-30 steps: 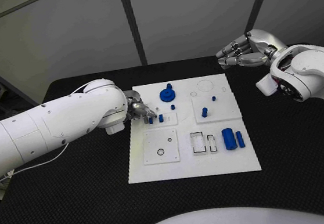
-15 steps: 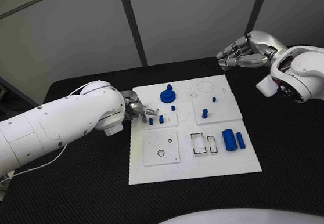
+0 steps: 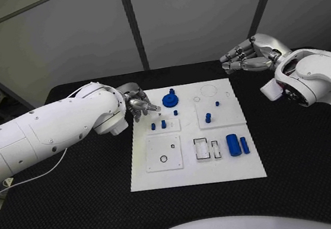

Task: Assemble the parts on the task board

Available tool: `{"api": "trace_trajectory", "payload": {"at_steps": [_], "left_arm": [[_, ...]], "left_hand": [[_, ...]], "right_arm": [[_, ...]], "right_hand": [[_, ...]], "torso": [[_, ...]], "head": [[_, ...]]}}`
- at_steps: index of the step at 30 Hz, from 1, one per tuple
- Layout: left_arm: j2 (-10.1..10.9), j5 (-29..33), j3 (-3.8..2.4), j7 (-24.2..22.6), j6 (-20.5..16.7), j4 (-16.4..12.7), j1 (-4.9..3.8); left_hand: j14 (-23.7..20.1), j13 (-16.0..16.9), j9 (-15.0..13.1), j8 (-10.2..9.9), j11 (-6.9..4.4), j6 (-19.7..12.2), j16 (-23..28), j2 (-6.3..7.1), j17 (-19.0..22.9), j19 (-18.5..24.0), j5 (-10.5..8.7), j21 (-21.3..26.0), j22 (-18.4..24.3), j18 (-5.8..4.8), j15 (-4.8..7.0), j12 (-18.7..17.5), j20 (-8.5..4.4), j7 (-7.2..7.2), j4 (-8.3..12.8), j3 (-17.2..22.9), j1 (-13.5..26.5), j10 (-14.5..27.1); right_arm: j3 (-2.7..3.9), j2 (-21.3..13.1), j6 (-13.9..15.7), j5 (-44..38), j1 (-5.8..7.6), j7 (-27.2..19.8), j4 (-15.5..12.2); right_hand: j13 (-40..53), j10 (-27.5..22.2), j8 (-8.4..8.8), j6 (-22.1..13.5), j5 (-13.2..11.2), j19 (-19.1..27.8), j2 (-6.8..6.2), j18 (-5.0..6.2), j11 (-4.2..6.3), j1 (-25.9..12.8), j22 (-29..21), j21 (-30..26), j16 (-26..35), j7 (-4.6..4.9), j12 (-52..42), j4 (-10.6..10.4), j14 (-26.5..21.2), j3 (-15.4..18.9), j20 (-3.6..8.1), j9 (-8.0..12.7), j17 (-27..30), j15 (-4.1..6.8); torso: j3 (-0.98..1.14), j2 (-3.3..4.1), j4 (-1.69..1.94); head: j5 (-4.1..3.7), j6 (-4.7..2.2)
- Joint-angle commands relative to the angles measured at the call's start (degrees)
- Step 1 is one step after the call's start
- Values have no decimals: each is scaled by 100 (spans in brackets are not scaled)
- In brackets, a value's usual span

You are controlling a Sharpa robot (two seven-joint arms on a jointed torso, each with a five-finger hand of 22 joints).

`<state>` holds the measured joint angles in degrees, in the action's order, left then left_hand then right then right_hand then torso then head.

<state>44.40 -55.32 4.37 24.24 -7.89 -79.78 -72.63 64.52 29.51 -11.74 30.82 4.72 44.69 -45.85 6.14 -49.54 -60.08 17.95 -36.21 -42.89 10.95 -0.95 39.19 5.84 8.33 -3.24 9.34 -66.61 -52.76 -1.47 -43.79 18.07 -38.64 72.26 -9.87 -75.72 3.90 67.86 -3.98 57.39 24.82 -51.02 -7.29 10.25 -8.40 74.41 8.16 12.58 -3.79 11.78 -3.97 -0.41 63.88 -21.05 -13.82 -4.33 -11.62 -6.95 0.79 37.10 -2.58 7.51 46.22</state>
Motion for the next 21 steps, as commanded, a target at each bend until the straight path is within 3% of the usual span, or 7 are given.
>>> {"api": "trace_trajectory", "payload": {"at_steps": [1, 3, 7, 15, 18, 20, 21], "left_arm": [[-99, 45, -9, -1563, -785, 4, -9], [-161, -158, -5, -1842, -904, 35, -7], [-342, -815, 22, -2266, -1026, 154, -2], [-704, -1688, 197, -2560, -1048, 451, 1], [-825, -1981, 239, -2592, -968, 570, 9], [-892, -2169, 277, -2591, -906, 645, 12], [-923, -2260, 295, -2588, -877, 683, 13]], "left_hand": [[-387, -564, 232, -322, 105, -34, 488, 4, 524, 215, -2, 716, 527, -112, -105, -534, 216, 58, 146, 45, -527, 157], [-372, -787, 320, -448, 93, 38, 538, 63, 665, 117, 18, 837, 646, -59, -98, -716, 224, 34, 238, 88, -739, 141], [-297, -1289, 529, -769, 106, 299, 555, 120, 964, -93, 29, 1043, 848, -59, -104, -1059, 218, -26, 344, 178, -1039, 14], [-216, -1614, 656, -982, 125, 592, 263, 174, 1021, -248, 26, 1020, 834, -61, -118, -1228, 200, -116, 379, 137, -1128, -34], [-248, -1716, 710, -1090, 128, 661, 55, 169, 987, -270, -380, 978, 784, -66, -121, -1256, 201, -129, 387, 120, -1175, -34], [-294, -1768, 739, -1158, 122, 690, -70, 169, 977, -261, -773, 964, 756, -64, -131, -1258, 206, -144, 376, 96, -1195, 7], [-288, -1787, 748, -1184, 122, 705, -139, 175, 972, -264, -842, 950, 737, -65, -128, -1249, 209, -145, 370, 85, -1203, 17]], "right_arm": [[3, 1, 44, -7, 11, -43, -7], [3, 5, 47, -7, 11, -47, -5], [3, 12, 52, -7, 11, -55, -5], [2, 27, 94, -62, 10, -78, -41], [2, 26, 103, -79, 10, -85, -56], [2, 27, 106, -85, 10, -88, -61], [2, 28, 107, -87, 10, -88, -64]], "right_hand": [[-7, -46, -16, 17, 24, -28, 13, 28, -2, 5, -10, -43, 9, 26, -4, 8, -29, -6, -1, -7, 12, -1], [-7, -47, -16, 18, 25, -30, 14, 28, -1, 9, -11, -44, 9, 23, -4, 11, -29, -8, -1, -8, 13, 0], [-7, -49, -17, 18, 26, -35, 15, 28, 2, 20, -14, -49, 9, 19, -3, 19, -28, -14, 0, -8, 16, 1], [-16, -100, 1, -22, 27, -58, 6, 28, -8, 46, -28, -67, 7, 18, 18, 44, -22, -28, 3, 0, 27, 1], [-17, -108, 4, -28, 26, -61, 6, 28, -9, 49, -30, -70, 6, 16, 21, 47, -20, -30, 4, 1, 29, 1], [-17, -108, 4, -28, 26, -61, 6, 28, -9, 49, -30, -70, 6, 16, 21, 47, -20, -30, 4, 1, 29, 1], [-17, -116, 5, -32, 27, -66, 8, 28, -9, 54, -32, -72, 6, 14, 22, 50, -18, -34, 4, 1, 31, 2]], "torso": [[5, 3, -8], [5, 2, -9], [6, 4, -13], [3, 5, -14], [0, 13, -13], [2, 16, -15], [4, 15, -17]], "head": [[-35, -8], [-60, -35], [-67, -60], [-97, -118], [-121, -123], [-119, -124], [-118, -118]]}}
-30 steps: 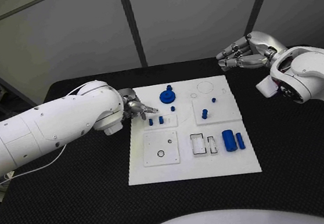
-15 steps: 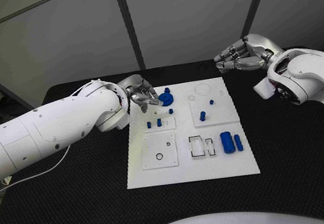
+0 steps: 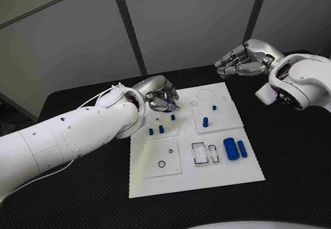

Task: Assemble the parts on the task board

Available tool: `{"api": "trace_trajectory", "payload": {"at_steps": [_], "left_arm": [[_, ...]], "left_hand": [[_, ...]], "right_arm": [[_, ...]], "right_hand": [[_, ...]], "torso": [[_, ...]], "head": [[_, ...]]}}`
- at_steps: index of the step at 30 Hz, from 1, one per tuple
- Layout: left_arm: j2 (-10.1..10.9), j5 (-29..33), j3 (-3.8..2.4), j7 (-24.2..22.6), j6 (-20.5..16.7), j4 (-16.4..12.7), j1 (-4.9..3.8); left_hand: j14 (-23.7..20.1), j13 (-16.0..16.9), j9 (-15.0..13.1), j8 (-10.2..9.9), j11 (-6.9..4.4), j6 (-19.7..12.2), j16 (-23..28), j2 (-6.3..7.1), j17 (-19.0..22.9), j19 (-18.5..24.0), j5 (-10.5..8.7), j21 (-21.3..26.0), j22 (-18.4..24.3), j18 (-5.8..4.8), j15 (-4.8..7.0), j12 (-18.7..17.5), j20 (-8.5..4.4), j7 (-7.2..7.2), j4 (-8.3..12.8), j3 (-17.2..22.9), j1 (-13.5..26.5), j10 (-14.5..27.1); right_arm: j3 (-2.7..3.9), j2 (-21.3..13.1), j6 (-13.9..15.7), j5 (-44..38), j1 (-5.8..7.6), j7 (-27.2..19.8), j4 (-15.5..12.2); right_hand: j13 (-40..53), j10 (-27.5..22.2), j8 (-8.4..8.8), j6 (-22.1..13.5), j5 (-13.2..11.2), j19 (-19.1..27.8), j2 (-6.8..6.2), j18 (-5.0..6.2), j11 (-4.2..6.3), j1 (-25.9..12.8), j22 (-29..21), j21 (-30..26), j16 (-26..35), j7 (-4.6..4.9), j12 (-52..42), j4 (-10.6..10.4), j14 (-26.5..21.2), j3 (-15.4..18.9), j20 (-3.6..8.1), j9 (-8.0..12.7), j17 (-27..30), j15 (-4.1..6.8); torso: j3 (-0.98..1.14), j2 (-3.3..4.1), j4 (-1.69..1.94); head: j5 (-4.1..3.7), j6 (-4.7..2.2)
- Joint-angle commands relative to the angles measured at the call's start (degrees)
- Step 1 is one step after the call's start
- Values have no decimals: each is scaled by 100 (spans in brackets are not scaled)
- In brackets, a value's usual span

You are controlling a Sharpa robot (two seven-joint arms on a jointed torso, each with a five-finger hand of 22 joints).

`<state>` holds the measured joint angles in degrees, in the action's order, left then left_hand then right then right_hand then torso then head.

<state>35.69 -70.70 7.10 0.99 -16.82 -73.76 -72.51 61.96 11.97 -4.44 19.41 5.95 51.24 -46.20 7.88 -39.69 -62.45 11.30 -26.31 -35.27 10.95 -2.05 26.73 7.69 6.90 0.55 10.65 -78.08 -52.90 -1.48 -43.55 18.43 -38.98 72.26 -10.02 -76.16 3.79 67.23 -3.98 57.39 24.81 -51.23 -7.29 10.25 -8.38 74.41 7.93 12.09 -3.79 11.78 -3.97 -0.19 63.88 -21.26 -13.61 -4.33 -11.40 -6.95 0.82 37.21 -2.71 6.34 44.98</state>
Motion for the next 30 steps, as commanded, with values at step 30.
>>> {"api": "trace_trajectory", "payload": {"at_steps": [30], "left_arm": [[-424, -1346, 124, -164, 518, 726, 118]], "left_hand": [[302, -329, 39, -332, -35, 383, -1571, -48, -401, -136, -253, -649, -673, -63, 29, 108, -19, -27, -170, 30, -169, -25]], "right_arm": [[3, 25, 53, -60, 9, -69, -41]], "right_hand": [[-7, -68, 6, -42, 26, -56, 8, 28, -20, 46, -15, -32, 4, 33, 24, 25, -13, -11, -16, 3, 13, 0]], "torso": [[-4, 0, 4]], "head": [[-26, 40]]}}
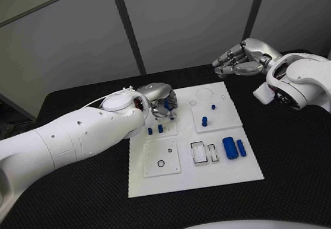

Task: Assemble the parts on the task board

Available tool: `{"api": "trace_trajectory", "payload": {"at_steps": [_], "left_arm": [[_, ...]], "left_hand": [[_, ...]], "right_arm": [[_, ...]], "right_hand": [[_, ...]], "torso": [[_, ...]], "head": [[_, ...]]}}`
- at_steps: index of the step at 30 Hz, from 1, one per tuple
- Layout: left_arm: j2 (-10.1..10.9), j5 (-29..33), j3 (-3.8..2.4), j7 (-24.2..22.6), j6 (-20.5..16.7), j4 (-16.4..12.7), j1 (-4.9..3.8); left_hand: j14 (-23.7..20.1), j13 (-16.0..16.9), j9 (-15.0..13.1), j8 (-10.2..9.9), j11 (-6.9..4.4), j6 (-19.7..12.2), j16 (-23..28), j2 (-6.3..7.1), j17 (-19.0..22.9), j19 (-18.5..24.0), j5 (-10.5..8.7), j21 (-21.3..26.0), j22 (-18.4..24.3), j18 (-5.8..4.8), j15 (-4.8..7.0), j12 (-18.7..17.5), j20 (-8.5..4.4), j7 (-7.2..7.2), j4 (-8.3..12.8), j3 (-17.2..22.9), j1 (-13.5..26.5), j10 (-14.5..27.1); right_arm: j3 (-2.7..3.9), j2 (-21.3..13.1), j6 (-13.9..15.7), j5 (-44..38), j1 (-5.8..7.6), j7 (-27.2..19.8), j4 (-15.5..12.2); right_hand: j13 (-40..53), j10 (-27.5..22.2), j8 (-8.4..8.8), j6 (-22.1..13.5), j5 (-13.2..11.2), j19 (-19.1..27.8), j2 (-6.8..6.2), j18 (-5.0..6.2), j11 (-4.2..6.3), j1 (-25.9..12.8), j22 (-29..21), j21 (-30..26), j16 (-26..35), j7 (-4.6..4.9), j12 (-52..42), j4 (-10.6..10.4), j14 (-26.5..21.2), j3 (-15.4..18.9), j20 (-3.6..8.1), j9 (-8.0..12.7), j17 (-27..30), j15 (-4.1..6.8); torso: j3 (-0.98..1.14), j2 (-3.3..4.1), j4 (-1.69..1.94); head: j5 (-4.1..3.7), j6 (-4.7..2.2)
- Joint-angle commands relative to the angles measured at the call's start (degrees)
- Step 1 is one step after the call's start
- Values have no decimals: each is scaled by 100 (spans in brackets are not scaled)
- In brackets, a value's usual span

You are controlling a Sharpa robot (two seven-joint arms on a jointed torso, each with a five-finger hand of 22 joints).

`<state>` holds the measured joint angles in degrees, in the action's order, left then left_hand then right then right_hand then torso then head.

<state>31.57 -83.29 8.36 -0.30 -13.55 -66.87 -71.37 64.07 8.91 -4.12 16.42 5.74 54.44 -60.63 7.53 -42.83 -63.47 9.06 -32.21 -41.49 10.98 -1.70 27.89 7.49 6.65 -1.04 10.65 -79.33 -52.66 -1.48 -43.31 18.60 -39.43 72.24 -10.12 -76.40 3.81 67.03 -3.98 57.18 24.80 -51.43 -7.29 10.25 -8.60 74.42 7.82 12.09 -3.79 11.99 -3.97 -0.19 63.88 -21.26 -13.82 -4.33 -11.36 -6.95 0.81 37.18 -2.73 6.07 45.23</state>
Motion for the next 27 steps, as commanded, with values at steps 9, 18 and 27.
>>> {"api": "trace_trajectory", "payload": {"at_steps": [9, 18, 27], "left_arm": [[-50, -41, -3, -59, 291, 125, 24], [-86, 67, -4, -93, 319, 178, 66], [-89, 92, -4, -93, 391, 179, 89]], "left_hand": [[294, -115, 11, -123, -15, 125, -578, 24, -382, -27, -32, -252, -271, -68, -2, -46, 0, 8, -53, 105, -26, -131], [461, -186, 10, -196, -30, 188, -909, 25, -608, -7, -25, -423, -473, -67, 15, -81, -4, 40, -74, 227, -52, -242], [774, -263, 4, -269, -103, 322, -1309, 14, -1015, -68, -21, -778, -836, -88, 75, -156, -45, 65, -58, 512, -127, -496]], "right_arm": [[3, 15, 29, -15, 10, -60, -14], [3, 17, 21, -15, 10, -54, -17], [3, 25, 13, -15, 10, -53, -13]], "right_hand": [[-8, -51, 6, -22, 27, -39, 11, 28, -1, 42, -7, -35, 4, 18, 23, 22, -12, -11, 5, 3, 11, -1], [-8, -51, 6, -22, 27, -39, 11, 28, -1, 42, -7, -35, 4, 18, 23, 22, -12, -11, 5, 3, 11, -1], [-7, -51, 4, -21, 28, -43, 16, 27, -4, 39, -10, -39, 4, 24, 21, 19, -10, -12, 5, 2, 13, -2]], "torso": [[1, -2, 4], [1, -4, 7], [3, -3, 6]], "head": [[1, 17], [9, 18], [3, 23]]}}
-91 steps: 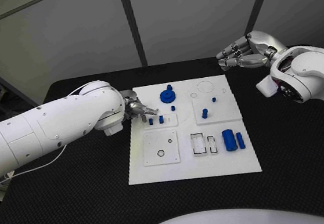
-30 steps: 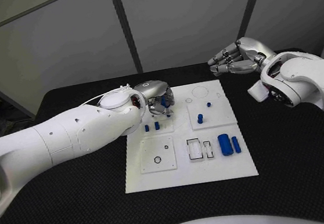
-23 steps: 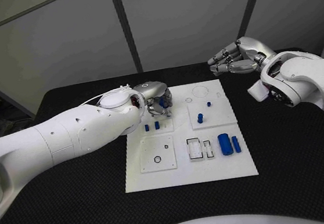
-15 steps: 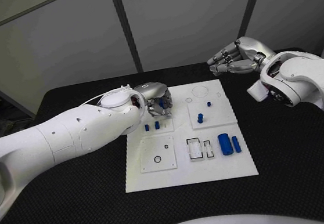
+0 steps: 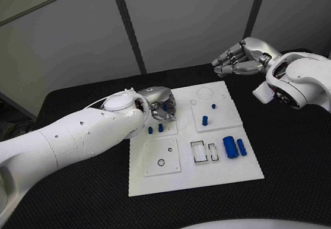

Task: Assemble the parts on the task board

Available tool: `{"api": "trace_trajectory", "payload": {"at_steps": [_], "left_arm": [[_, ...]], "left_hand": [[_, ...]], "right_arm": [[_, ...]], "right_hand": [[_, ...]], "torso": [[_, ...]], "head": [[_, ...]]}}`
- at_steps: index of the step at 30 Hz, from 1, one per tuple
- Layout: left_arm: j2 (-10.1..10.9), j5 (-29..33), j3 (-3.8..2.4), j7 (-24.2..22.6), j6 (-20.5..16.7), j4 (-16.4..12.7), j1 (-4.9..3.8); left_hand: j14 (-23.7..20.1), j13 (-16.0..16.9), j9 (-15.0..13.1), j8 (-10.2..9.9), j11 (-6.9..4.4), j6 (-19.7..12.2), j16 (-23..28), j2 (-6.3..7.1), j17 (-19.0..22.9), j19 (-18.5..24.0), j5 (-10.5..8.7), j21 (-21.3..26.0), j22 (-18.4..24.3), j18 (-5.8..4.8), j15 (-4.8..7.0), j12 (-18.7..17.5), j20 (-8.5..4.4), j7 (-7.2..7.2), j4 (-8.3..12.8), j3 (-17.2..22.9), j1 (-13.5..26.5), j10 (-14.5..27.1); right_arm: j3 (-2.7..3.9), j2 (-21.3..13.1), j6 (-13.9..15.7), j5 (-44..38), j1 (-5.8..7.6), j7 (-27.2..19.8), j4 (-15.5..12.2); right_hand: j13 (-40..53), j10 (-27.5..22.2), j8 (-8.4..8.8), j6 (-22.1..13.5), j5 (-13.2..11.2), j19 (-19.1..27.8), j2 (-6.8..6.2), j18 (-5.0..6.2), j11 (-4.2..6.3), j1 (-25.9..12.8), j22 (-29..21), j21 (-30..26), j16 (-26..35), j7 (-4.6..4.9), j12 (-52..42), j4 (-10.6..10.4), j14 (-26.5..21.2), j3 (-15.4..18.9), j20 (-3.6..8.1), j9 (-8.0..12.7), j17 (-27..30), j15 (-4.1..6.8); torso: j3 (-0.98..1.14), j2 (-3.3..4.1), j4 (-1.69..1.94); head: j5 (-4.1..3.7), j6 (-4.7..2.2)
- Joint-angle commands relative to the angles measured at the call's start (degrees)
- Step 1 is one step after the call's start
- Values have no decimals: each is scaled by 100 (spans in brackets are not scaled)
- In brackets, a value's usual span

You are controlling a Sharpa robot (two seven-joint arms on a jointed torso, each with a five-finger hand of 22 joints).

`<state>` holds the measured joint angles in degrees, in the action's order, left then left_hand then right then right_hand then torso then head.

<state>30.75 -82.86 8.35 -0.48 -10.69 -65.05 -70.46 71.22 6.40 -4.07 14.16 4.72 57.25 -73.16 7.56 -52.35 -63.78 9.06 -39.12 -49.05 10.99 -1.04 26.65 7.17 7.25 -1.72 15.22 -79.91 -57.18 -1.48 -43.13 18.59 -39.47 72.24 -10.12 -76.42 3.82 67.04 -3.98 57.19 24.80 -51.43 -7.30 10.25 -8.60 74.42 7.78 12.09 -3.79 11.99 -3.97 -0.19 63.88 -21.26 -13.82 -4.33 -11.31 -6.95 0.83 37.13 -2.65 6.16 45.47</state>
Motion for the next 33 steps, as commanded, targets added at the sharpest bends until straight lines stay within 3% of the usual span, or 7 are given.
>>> {"api": "trace_trajectory", "payload": {"at_steps": [1, 8, 15, 28, 31, 33], "left_arm": [[-8, 56, -2, -74, 121, -5, 0], [-10, 140, -2, -76, 214, -17, 15], [-8, 174, -2, -86, 253, -18, 24], [64, 465, -7, -187, 71, -70, 36], [110, 515, -29, -207, 39, -119, 37], [142, 553, -96, -219, 20, -155, 38]], "left_hand": [[90, -23, -2, -53, -7, 58, -91, 10, -97, -55, -20, -147, -138, -97, 16, -50, -20, 8, 15, 97, -79, -70], [316, -96, 0, -139, -22, 131, -323, 15, -377, -267, -22, -678, -615, -176, 42, -192, -48, 44, 96, 419, -179, -223], [386, -142, -1, -203, -20, 185, -409, 8, -450, -330, -49, -919, -853, -208, 44, -310, -55, 61, 162, 646, -223, -316], [567, -193, -6, -334, 0, 332, -556, -48, -616, -494, -103, -1481, -1388, -280, 44, -580, -66, 127, 411, 1120, -358, -588], [583, -195, -6, -354, 1, 349, -569, -43, -625, -500, -105, -1530, -1442, -284, 43, -620, -65, 132, 436, 1161, -346, -614], [580, -197, -5, -365, 3, 353, -565, -38, -608, -491, -107, -1533, -1451, -282, 42, -639, -64, 134, 445, 1174, -335, -622]], "right_arm": [[3, 7, 14, -11, 10, -53, -10], [3, 14, 9, -11, 10, -52, -2], [3, 23, 4, -11, 10, -52, 4], [3, 22, 9, -11, 10, -57, 9], [3, 18, 10, -11, 10, -58, 9], [3, 18, 11, -11, 10, -60, 8]], "right_hand": [[-8, -51, 4, -22, 28, -44, 16, 27, -4, 39, -6, -39, 4, 24, 21, 19, -10, -12, 5, 2, 8, -2], [-7, -49, 2, -20, 29, -47, 21, 26, -5, 38, -8, -42, 4, 27, 18, 18, -9, -13, 5, 1, 10, -2], [-7, -49, 1, -19, 29, -48, 21, 26, -5, 38, -8, -42, 4, 27, 17, 18, -9, -14, 5, 1, 10, -2], [-7, -49, 1, -19, 29, -48, 21, 26, -5, 38, -8, -42, 4, 27, 17, 18, -9, -14, 5, 1, 10, -2], [-7, -49, 1, -19, 29, -48, 21, 26, -5, 38, -8, -42, 4, 27, 17, 18, -9, -14, 5, 1, 10, -2], [-7, -49, 1, -19, 29, -48, 21, 26, -5, 38, -8, -42, 4, 27, 17, 18, -9, -14, 5, 1, 10, -2]], "torso": [[0, 2, -2], [1, 0, -3], [-1, -1, -1], [-2, 0, 2], [-1, 1, 3], [0, -1, 2]], "head": [[-5, 1], [-11, 10], [-8, 15], [-13, 4], [7, 0], [5, -10]]}}
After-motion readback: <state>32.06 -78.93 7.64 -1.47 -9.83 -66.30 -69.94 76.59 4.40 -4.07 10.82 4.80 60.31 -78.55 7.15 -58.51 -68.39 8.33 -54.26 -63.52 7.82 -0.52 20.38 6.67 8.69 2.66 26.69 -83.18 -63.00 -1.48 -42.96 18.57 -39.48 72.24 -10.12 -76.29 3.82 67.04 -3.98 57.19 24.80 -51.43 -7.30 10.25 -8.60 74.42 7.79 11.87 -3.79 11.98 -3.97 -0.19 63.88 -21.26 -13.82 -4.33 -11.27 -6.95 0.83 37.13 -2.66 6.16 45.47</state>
